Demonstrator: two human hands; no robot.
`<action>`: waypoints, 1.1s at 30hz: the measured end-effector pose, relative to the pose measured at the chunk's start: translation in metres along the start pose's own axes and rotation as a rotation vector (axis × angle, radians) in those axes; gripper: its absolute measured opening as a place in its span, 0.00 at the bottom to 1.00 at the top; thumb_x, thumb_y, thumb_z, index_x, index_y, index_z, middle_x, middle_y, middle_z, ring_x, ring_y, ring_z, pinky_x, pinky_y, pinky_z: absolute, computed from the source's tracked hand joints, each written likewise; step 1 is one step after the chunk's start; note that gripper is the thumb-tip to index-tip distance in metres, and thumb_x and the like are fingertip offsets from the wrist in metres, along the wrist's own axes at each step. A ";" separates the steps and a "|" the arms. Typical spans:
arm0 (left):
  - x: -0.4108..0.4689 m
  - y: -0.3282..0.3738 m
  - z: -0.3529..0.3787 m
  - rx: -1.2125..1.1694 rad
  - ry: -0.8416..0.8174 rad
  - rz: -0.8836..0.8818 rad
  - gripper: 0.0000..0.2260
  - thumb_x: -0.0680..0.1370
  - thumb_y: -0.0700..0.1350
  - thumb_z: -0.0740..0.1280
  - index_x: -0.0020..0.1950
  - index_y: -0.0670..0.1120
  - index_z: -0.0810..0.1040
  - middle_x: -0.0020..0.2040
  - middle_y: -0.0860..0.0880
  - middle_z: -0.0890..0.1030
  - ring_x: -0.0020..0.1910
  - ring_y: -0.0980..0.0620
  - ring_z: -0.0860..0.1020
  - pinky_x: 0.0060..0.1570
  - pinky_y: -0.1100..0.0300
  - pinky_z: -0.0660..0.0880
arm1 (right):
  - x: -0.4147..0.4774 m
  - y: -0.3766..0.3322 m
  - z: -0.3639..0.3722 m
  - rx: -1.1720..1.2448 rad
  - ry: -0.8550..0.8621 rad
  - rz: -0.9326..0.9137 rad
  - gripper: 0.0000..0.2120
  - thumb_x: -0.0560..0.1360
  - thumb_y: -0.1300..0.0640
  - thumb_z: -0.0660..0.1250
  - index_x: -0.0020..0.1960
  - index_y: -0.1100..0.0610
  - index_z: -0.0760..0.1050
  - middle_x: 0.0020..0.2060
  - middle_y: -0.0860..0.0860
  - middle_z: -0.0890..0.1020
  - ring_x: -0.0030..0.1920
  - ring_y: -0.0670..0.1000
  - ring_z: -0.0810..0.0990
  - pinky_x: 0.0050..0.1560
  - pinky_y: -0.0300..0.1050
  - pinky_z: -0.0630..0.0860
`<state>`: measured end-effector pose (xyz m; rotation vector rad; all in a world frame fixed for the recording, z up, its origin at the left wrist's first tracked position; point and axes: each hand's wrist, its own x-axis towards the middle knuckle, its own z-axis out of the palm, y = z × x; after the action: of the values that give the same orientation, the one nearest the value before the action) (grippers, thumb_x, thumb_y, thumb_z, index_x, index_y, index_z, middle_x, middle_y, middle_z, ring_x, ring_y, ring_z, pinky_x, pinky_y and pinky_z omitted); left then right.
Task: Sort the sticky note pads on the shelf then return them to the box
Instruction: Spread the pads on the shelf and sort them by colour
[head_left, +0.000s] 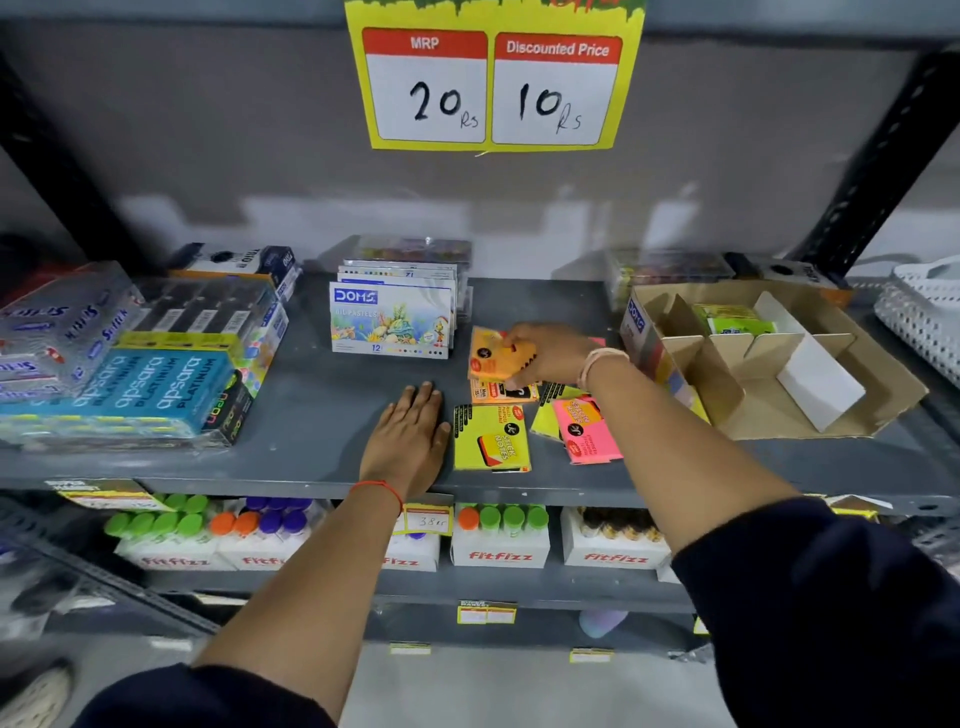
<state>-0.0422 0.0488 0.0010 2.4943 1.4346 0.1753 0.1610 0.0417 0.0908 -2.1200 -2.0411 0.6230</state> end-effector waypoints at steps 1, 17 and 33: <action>0.000 0.000 0.000 -0.001 0.000 0.000 0.23 0.81 0.48 0.48 0.75 0.45 0.49 0.78 0.48 0.50 0.77 0.50 0.47 0.75 0.56 0.46 | 0.005 0.000 0.006 -0.026 -0.025 0.004 0.30 0.71 0.52 0.71 0.70 0.55 0.66 0.70 0.53 0.69 0.68 0.56 0.69 0.64 0.44 0.67; -0.001 0.003 -0.003 -0.005 -0.008 0.012 0.22 0.81 0.47 0.49 0.75 0.45 0.51 0.78 0.48 0.51 0.77 0.49 0.48 0.75 0.54 0.47 | -0.055 0.030 -0.003 -0.354 -0.319 0.165 0.51 0.61 0.55 0.79 0.74 0.58 0.51 0.71 0.57 0.67 0.68 0.59 0.70 0.65 0.49 0.71; 0.002 0.001 0.001 0.015 0.003 0.002 0.22 0.81 0.48 0.48 0.75 0.45 0.49 0.78 0.49 0.50 0.77 0.50 0.47 0.76 0.54 0.46 | -0.005 0.052 -0.047 -0.131 0.040 0.202 0.36 0.64 0.55 0.77 0.68 0.57 0.66 0.65 0.56 0.74 0.64 0.58 0.72 0.62 0.46 0.69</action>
<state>-0.0404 0.0503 0.0004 2.5088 1.4395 0.1701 0.2273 0.0420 0.1145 -2.4141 -1.9110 0.4780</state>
